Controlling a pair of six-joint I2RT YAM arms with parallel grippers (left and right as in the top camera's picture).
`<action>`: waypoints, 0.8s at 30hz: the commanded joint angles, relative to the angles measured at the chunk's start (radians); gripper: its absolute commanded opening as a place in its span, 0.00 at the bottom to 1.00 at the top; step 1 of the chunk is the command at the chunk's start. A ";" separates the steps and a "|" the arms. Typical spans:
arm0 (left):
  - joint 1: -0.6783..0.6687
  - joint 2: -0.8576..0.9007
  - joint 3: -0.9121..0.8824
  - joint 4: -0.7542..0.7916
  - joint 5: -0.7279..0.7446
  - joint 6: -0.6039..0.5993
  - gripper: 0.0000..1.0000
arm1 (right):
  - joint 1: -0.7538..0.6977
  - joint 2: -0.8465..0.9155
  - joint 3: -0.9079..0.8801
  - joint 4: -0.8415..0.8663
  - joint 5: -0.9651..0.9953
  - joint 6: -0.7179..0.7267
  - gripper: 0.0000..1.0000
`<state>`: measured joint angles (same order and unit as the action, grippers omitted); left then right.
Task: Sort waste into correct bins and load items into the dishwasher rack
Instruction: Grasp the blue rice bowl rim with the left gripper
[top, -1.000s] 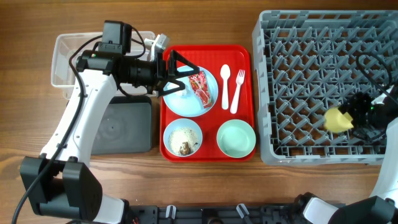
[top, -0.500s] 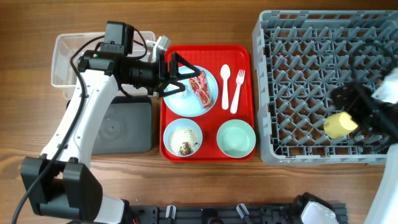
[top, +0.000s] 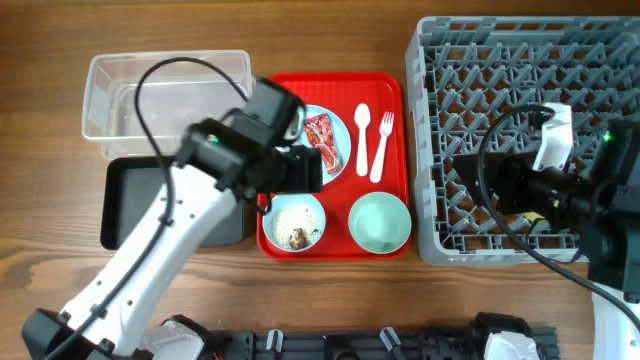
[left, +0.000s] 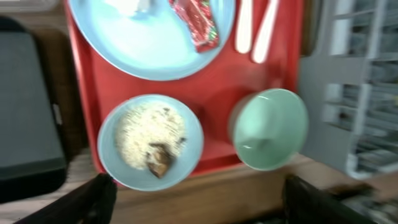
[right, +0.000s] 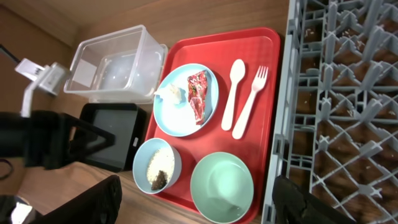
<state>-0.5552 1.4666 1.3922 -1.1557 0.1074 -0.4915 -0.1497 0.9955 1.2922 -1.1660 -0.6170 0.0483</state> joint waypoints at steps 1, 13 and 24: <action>-0.087 0.035 -0.062 0.027 -0.154 -0.111 0.73 | 0.006 0.002 0.016 0.009 -0.021 0.006 0.79; -0.210 0.176 -0.249 0.269 -0.183 -0.224 0.53 | 0.006 0.015 0.016 0.005 -0.021 0.007 0.80; -0.239 0.341 -0.249 0.311 -0.184 -0.220 0.47 | 0.006 0.027 0.016 0.001 -0.021 0.008 0.80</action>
<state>-0.7902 1.7714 1.1519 -0.8669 -0.0555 -0.6971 -0.1490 1.0172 1.2922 -1.1637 -0.6209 0.0486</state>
